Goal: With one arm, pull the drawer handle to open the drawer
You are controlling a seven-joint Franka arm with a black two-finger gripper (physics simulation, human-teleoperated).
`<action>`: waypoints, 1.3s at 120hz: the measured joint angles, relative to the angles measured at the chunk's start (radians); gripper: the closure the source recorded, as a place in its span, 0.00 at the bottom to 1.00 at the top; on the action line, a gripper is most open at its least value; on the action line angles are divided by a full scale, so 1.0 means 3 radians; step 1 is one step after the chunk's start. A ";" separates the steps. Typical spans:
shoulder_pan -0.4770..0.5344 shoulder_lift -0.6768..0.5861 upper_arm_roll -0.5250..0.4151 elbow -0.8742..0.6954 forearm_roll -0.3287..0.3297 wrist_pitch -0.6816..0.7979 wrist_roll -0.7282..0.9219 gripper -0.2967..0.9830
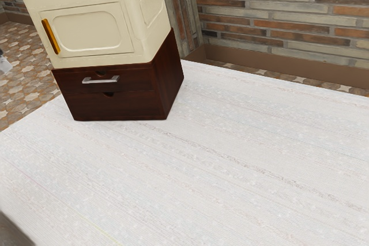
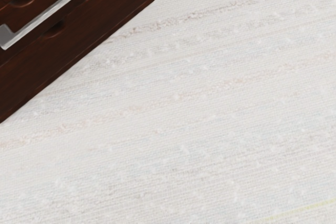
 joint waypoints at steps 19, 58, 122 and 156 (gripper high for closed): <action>-0.0018 0.0298 0.0008 -0.0044 0.0179 -0.0025 0.0169 0.23; 0.0412 0.0174 -0.0637 -0.0822 0.0869 0.0474 0.0521 0.23; 0.0931 0.0609 -0.0767 -0.0992 0.1197 0.1764 0.1151 0.23; 0.0868 0.0941 -0.0789 -0.0708 0.1436 0.1978 0.1351 0.23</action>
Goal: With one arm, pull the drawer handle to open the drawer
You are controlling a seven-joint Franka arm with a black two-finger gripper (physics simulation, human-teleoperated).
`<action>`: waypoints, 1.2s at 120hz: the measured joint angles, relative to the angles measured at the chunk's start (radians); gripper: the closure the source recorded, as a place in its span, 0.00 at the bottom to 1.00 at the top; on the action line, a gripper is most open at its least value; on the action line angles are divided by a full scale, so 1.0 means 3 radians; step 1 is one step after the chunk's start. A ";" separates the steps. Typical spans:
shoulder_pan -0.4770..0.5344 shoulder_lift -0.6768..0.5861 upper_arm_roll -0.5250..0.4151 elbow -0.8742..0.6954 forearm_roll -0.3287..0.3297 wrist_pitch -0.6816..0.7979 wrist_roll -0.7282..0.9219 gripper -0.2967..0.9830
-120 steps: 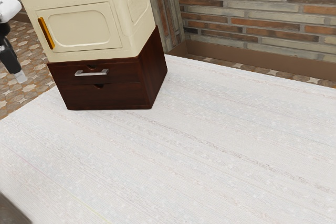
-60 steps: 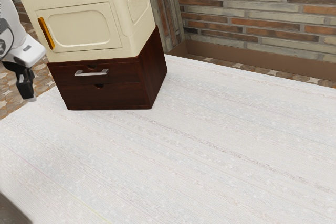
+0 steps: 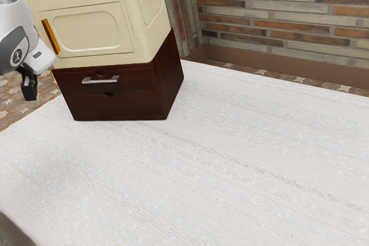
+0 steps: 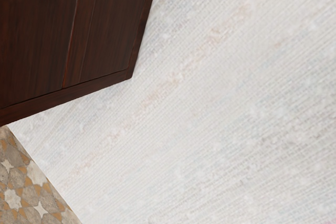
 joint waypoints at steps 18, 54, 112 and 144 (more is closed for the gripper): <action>0.0003 0.0032 0.0000 -0.0035 0.0005 0.0183 0.0101 0.23; -0.0010 0.0157 0.0004 -0.0122 0.0002 0.0597 0.0243 0.23; -0.0072 0.0320 -0.0018 -0.0162 0.0004 0.0861 0.0359 0.23; -0.0062 0.0431 -0.0054 -0.0133 0.0004 0.0895 0.0387 0.23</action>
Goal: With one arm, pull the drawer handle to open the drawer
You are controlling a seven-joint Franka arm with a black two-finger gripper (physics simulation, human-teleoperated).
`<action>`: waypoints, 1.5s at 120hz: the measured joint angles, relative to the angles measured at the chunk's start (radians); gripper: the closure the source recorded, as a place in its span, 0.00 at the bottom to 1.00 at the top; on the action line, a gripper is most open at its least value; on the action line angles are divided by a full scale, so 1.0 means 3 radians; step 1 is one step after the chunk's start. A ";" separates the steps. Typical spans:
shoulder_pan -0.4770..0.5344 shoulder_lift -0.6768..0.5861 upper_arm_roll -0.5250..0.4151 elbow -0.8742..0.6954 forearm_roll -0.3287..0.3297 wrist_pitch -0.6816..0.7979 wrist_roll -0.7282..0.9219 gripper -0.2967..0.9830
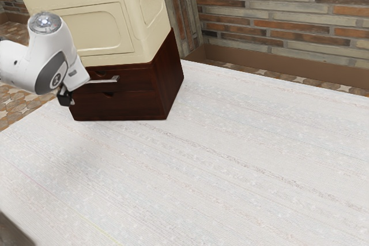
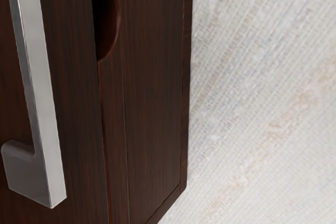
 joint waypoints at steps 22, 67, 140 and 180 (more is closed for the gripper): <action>-0.0004 0.0078 -0.0028 0.0088 0.0000 0.0031 0.0013 0.23; -0.0001 0.0215 -0.0110 0.0141 -0.0105 0.0050 0.0031 0.23; -0.0015 -0.0043 -0.0174 -0.0167 -0.0224 0.0010 0.0051 0.23; -0.0142 -0.0416 -0.0173 -0.0584 -0.0224 -0.0136 0.0055 0.25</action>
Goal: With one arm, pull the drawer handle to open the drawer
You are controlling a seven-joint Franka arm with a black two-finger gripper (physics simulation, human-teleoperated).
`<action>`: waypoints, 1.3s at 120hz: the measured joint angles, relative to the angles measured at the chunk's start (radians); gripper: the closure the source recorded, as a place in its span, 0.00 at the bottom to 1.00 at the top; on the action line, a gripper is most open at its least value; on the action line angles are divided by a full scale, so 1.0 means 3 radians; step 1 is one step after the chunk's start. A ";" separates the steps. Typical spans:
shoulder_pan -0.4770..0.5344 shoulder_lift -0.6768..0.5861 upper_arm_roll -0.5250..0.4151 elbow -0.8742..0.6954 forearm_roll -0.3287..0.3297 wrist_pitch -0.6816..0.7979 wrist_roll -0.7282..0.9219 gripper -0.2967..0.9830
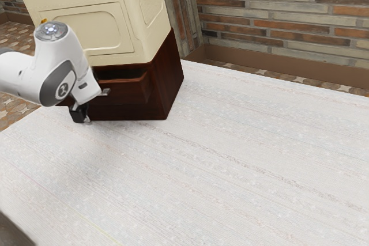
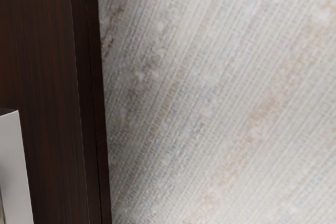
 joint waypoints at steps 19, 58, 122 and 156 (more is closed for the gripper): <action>-0.0100 -0.0242 0.0023 -0.0233 0.0036 -0.0024 0.0001 0.26; -0.0125 -0.0594 0.0037 -0.0625 0.0177 -0.0040 -0.0002 0.23; -0.0101 -0.1021 0.0037 -0.1027 0.0200 -0.0084 -0.0007 0.24; -0.0075 -0.1081 0.0102 -0.1034 0.0200 -0.0141 -0.0009 0.23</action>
